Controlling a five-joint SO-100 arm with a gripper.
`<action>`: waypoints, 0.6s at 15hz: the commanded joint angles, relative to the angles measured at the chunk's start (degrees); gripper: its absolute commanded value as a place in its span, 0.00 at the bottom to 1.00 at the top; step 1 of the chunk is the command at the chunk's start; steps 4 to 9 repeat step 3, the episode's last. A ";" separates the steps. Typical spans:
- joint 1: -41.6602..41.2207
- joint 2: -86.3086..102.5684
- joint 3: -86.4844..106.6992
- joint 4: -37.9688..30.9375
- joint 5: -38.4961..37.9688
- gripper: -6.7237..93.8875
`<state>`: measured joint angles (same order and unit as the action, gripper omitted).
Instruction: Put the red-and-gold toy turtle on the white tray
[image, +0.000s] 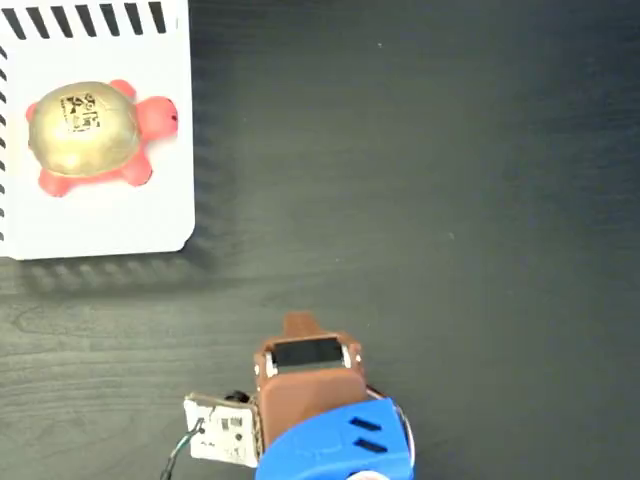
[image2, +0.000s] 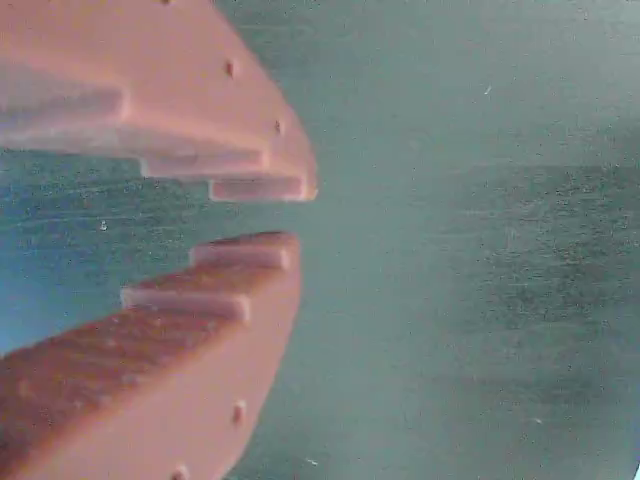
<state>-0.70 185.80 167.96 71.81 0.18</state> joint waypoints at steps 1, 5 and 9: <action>-0.35 0.26 -0.53 0.26 0.18 0.07; -0.35 0.26 -0.53 0.26 0.18 0.07; -0.35 0.26 -0.53 0.26 0.18 0.07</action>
